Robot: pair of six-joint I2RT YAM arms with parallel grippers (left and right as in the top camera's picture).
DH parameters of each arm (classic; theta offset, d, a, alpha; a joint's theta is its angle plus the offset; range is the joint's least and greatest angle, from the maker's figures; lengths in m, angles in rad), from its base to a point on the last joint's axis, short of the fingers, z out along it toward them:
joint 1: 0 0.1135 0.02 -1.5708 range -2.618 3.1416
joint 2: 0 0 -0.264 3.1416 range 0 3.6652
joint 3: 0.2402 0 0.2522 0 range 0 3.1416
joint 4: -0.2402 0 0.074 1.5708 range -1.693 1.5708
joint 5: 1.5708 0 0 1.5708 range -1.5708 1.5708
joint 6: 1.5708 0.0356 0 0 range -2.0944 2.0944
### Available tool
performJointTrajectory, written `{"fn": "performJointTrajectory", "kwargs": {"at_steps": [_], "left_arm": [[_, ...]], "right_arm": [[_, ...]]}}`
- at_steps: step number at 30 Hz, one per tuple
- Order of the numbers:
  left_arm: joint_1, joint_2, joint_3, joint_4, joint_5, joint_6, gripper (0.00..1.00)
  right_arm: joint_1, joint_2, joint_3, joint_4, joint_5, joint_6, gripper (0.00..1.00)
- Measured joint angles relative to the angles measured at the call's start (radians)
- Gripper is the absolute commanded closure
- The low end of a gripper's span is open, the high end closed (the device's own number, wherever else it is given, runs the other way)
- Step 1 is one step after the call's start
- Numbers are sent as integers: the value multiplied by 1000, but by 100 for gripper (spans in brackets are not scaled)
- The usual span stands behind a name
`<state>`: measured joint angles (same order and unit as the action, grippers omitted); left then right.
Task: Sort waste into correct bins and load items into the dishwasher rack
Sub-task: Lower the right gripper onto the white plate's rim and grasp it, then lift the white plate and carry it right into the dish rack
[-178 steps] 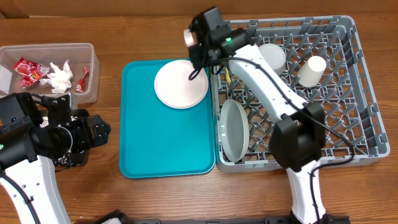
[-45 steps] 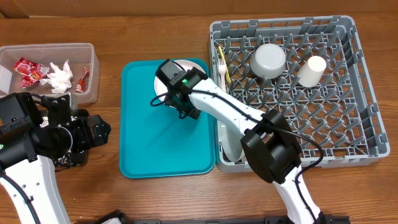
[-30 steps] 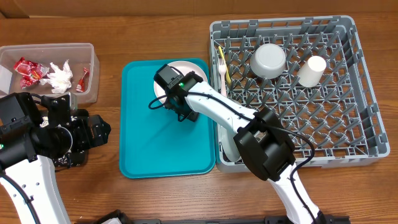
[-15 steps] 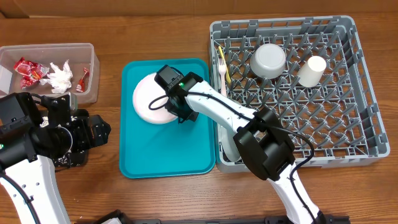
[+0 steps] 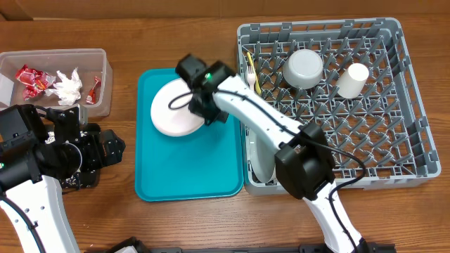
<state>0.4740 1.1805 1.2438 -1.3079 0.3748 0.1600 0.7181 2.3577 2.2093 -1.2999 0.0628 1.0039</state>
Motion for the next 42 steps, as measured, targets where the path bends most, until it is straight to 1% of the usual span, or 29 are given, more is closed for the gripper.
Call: {"fn": "performJointTrajectory", "kwargs": {"at_steps": [2, 7, 12, 16, 22, 25, 28, 33, 38, 42], "left_arm": [[0, 0, 0, 0, 0, 0, 0], [0, 0, 0, 0, 0, 0, 0], [0, 0, 0, 0, 0, 0, 0], [0, 0, 0, 0, 0, 0, 0], [0, 0, 0, 0, 0, 0, 0], [0, 0, 0, 0, 0, 0, 0], [0, 0, 0, 1, 0, 0, 0], [0, 0, -1, 0, 0, 0, 0], [0, 0, -2, 0, 0, 0, 0], [0, 0, -2, 0, 0, 0, 0]], "right_arm": [[-16, 0, 95, -78, 40, -22, 96], [-45, -14, 291, -213, 148, -99, 96], [-72, -104, 430, -370, 262, -151, 96], [-123, -241, 469, -394, 304, -233, 96], [-188, -428, 469, -394, 323, -350, 96], [-203, -526, 395, -393, 333, -381, 96], [-243, -643, 247, -397, 349, -390, 96], [-355, -818, -58, -399, 397, -369, 96], [-435, -933, -281, -398, 406, -358, 96], [-450, -1008, -433, -398, 414, -346, 96]]}}
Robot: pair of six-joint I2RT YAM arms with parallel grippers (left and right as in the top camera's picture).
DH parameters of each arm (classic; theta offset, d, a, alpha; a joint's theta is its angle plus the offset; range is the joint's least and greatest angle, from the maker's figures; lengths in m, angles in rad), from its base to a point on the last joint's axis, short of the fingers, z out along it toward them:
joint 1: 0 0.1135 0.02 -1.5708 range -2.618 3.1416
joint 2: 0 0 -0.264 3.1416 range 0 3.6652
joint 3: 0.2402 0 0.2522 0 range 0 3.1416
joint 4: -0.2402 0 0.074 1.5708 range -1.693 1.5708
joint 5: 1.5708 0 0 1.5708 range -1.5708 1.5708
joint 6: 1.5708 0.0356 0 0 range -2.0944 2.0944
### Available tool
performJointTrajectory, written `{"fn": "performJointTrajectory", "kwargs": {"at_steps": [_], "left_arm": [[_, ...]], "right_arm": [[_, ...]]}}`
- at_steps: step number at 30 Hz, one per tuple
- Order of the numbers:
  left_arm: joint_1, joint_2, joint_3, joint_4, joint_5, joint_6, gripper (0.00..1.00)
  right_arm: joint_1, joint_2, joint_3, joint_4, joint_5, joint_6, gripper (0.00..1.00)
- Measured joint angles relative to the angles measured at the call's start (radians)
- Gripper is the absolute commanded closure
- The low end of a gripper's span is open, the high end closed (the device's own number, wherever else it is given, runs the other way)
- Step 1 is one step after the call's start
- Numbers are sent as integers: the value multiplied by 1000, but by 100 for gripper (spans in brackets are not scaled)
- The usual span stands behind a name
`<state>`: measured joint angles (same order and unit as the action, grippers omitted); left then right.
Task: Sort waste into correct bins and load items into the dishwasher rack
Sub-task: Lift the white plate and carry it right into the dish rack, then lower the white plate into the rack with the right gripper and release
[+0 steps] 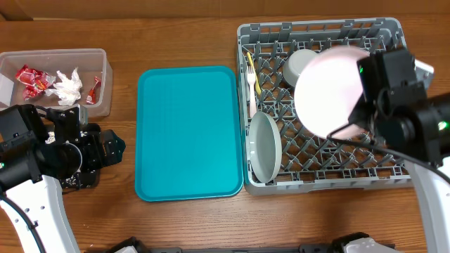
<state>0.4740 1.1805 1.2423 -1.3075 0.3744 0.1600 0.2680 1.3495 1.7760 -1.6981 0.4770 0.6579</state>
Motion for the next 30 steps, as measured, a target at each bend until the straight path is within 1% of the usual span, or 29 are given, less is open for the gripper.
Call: {"fn": "performJointTrajectory", "kwargs": {"at_steps": [3, 9, 12, 18, 26, 30], "left_arm": [[0, 0, 0, 0, 0, 0, 0], [0, 0, 0, 0, 0, 0, 0], [0, 0, 0, 0, 0, 0, 0], [0, 0, 0, 0, 0, 0, 0], [0, 0, 0, 0, 0, 0, 0], [0, 0, 0, 0, 0, 0, 0]], "right_arm": [[0, -31, -106, -1, 3, 29, 96], [0, -31, -301, 3, 24, 106, 96], [0, -26, -368, 5, 26, 149, 96], [7, -22, -380, 8, 29, 184, 96], [54, -20, -380, 26, 32, 215, 96], [83, -1, -380, 3, 54, 225, 96]]}}
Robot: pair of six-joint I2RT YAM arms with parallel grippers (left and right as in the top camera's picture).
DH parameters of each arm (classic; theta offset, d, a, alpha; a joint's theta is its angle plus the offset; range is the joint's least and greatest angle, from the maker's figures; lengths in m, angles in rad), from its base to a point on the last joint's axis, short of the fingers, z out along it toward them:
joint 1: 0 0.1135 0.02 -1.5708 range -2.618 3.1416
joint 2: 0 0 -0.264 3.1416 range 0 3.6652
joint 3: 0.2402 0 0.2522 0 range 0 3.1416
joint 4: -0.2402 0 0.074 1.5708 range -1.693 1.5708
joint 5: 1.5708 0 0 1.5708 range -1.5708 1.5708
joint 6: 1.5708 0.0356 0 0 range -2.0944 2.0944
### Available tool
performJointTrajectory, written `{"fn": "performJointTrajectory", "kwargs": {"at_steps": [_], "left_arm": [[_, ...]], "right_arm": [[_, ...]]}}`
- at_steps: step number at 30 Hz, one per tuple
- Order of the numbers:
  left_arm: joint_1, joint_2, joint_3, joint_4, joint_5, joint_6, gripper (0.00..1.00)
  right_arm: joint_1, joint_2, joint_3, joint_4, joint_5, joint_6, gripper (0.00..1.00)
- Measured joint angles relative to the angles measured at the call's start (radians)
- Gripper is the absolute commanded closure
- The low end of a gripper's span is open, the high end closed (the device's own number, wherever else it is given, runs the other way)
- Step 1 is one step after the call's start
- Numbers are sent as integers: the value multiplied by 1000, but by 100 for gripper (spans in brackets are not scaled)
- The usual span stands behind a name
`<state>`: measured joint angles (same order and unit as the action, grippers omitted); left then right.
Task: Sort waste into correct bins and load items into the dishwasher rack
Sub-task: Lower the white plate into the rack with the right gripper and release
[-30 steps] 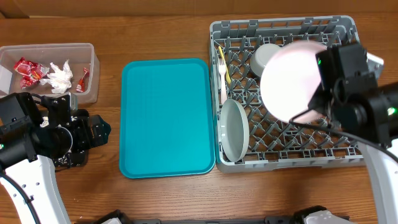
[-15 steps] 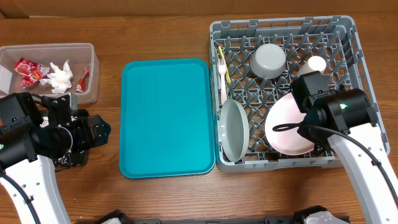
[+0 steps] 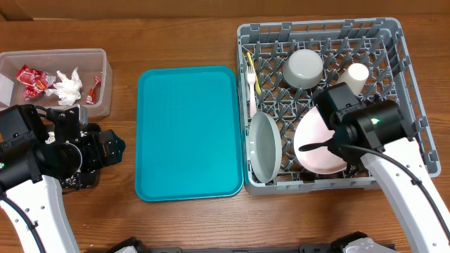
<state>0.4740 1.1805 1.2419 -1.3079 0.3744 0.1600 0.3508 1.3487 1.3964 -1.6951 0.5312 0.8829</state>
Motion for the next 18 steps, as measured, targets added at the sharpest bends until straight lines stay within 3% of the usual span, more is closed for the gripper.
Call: {"fn": "performJointTrajectory", "kwargs": {"at_steps": [18], "left_arm": [[0, 0, 0, 0, 0, 0, 0]], "right_arm": [[10, 164, -16, -6, 38, 14, 95]]}}
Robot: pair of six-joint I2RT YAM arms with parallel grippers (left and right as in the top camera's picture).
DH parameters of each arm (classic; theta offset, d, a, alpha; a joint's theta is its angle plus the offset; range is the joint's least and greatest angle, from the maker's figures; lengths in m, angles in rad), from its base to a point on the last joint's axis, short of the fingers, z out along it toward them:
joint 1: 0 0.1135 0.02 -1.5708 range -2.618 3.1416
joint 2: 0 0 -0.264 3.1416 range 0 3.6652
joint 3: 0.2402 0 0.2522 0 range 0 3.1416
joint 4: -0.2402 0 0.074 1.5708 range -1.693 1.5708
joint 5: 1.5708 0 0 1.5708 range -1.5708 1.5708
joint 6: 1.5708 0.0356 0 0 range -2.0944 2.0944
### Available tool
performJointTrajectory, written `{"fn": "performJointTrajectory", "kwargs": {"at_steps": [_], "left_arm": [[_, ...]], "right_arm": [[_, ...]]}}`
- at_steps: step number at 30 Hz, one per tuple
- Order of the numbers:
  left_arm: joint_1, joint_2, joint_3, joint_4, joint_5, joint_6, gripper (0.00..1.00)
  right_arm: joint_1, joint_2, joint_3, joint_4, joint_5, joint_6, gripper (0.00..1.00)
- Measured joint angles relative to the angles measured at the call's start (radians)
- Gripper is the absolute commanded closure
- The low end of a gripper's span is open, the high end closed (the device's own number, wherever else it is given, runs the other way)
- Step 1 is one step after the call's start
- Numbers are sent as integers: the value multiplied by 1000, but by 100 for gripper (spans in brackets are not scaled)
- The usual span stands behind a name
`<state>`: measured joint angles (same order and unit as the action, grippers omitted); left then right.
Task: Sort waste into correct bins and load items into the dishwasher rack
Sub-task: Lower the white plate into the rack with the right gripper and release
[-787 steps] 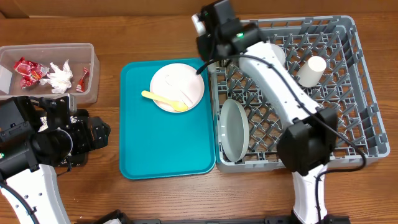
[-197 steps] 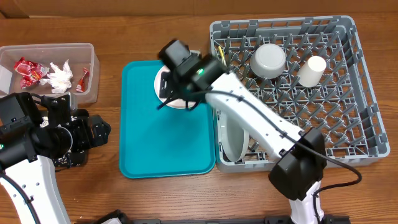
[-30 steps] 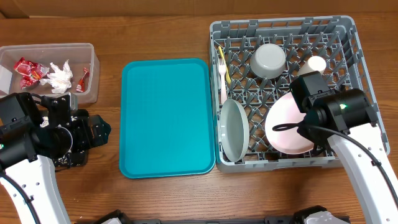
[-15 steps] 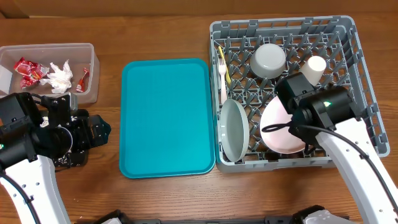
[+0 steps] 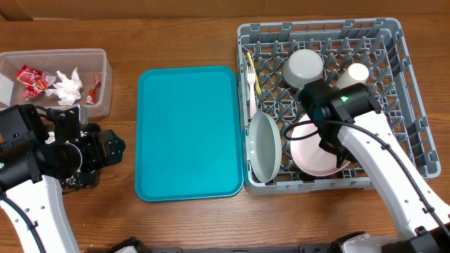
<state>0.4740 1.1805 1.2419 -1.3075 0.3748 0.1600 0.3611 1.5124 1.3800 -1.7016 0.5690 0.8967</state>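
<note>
The white plate (image 5: 314, 158) leans in the front rows of the grey dishwasher rack (image 5: 411, 151), beside an upright grey plate (image 5: 265, 147). My right gripper (image 5: 332, 144) reaches down onto the white plate's upper right rim and looks shut on it. Farther back the rack holds a grey bowl (image 5: 304, 67), a white cup (image 5: 356, 72) and forks (image 5: 251, 83). The teal tray (image 5: 186, 133) lies bare in the middle. My left gripper (image 5: 116, 147) rests open and empty left of the tray.
A clear plastic bin (image 5: 105, 84) at the back left holds red wrappers (image 5: 31, 79) and crumpled tissue (image 5: 68, 87). The rack's raised walls and tines stand around the right arm.
The white plate sits slightly lower and further left in the rack's front rows. My right wrist has shifted up and left above it. The left arm is unchanged.
My right gripper was first at the white plate on the teal tray. Then it held the plate up over the rack, leaving the tray bare. Later the plate stood among the front tines, and now it rests lower there. The left arm stayed put throughout.
</note>
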Motion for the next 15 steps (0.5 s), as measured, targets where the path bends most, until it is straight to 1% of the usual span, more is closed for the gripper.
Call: {"fn": "performJointTrajectory", "kwargs": {"at_steps": [1, 4, 6, 7, 8, 9, 15], "left_arm": [[0, 0, 0, 0, 0, 0, 0], [0, 0, 0, 0, 0, 0, 0], [0, 0, 0, 0, 0, 0, 0], [0, 0, 0, 0, 0, 0, 0], [0, 0, 0, 0, 0, 0, 0], [0, 0, 0, 0, 0, 0, 0], [0, 0, 0, 0, 0, 0, 0]], "right_arm": [[5, 0, 0, -1, 3, 0, 94], [23, 0, 0, 3, 10, 5, 80], [31, 0, 0, 7, 10, 6, 76], [35, 0, 0, 6, 8, 5, 70], [37, 0, 0, 7, 7, 7, 61], [39, 0, 0, 8, 6, 6, 58], [39, 0, 43, 5, -59, -29, 57]]}}
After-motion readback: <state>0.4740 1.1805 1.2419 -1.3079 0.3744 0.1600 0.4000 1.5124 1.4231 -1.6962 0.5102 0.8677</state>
